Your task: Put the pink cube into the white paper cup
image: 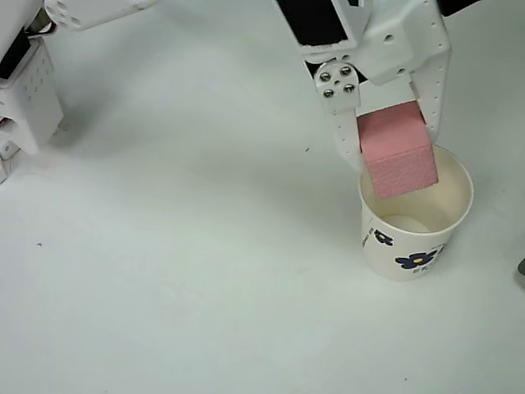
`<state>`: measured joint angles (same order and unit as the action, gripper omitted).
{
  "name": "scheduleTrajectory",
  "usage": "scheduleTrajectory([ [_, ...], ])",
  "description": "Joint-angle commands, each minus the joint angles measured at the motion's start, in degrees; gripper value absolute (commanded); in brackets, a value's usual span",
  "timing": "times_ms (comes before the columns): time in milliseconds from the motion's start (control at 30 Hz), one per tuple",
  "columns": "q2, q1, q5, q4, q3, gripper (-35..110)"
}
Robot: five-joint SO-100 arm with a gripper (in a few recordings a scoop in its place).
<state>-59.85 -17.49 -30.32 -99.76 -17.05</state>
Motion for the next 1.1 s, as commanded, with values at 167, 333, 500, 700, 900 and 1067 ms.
scheduleTrajectory([
  [167,-0.44,-2.02,-0.26,-0.88,9.67,17],
  [333,2.02,-2.11,-0.18,-0.88,10.20,17],
  [500,5.01,-1.93,-0.26,-0.88,12.66,17],
  [700,5.62,-1.93,-0.53,-0.88,13.62,17],
  [900,5.62,-2.20,-0.70,-0.97,13.71,28],
  [1067,6.68,-2.20,-1.14,-1.05,13.62,35],
])
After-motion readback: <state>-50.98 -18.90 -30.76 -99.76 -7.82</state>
